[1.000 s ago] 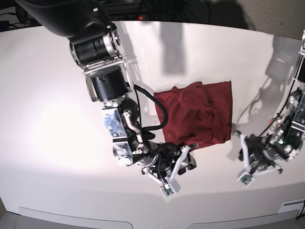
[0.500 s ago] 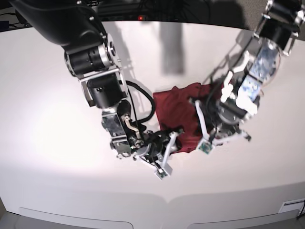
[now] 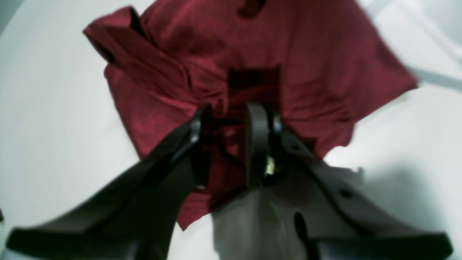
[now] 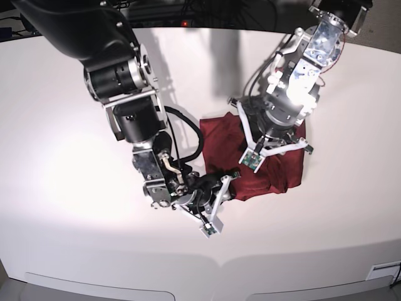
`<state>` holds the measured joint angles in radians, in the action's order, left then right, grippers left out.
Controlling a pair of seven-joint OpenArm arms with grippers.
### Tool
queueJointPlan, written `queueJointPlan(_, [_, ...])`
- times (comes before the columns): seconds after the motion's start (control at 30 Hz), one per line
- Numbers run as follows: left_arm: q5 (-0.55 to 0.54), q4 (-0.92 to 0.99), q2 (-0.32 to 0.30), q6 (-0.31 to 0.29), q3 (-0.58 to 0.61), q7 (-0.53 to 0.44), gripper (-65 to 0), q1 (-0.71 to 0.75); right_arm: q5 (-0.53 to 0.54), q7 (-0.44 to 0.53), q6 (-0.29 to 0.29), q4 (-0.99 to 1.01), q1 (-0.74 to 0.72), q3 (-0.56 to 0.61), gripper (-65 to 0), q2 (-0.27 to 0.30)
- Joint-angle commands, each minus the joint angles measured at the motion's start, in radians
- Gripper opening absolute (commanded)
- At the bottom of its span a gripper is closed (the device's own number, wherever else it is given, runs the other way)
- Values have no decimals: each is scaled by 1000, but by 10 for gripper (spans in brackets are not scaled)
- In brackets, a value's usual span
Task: Fold the T-shirt properly
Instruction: 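Release the right gripper and withdraw it from the shirt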
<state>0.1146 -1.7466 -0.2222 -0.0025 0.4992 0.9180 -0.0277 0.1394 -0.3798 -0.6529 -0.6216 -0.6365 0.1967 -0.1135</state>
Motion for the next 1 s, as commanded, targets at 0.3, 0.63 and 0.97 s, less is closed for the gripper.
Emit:
queueJointPlan(0.3, [130, 4, -129, 85, -3, -21, -500, -37, 139, -34, -45, -294, -21, -1, -434, 3])
queueJointPlan(0.63, [-13, -23, -139, 92, -2, -21, -500, -99, 156, -140, -45, -758, 130, -74, -434, 54])
queueJointPlan(0.97, [-161, -124, 79, -7, 0, 24, -500, -61, 239, -278, -45, -979, 240, -292, -434, 181])
